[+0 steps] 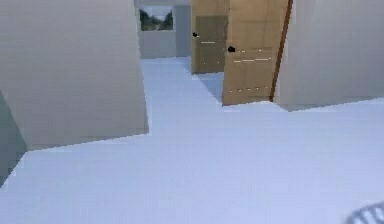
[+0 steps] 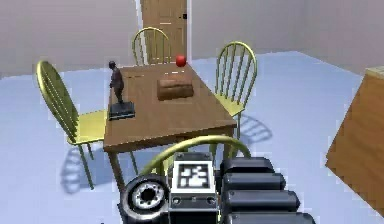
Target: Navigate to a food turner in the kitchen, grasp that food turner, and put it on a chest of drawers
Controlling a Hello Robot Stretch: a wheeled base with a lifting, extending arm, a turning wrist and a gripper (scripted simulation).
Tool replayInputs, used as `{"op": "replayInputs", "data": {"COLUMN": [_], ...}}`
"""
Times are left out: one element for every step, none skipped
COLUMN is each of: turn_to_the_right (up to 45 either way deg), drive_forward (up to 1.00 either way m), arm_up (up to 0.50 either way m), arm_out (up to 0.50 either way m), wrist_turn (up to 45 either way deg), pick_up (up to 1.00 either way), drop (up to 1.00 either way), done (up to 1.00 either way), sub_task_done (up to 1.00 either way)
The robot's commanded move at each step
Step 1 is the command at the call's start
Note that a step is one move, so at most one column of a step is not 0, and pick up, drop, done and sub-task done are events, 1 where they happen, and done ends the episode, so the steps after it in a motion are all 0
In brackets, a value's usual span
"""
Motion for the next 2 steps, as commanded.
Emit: {"op": "replayInputs", "data": {"turn_to_the_right": [0.0, 0.0], "drive_forward": [1.0, 1.0], "arm_up": [0.0, 0.0], "arm_out": [0.0, 0.0], "wrist_turn": [0.0, 0.0], "pick_up": [0.0, 0.0], "drop": [0.0, 0.0], "done": [0.0, 0.0], "sub_task_done": [0.0, 0.0]}}
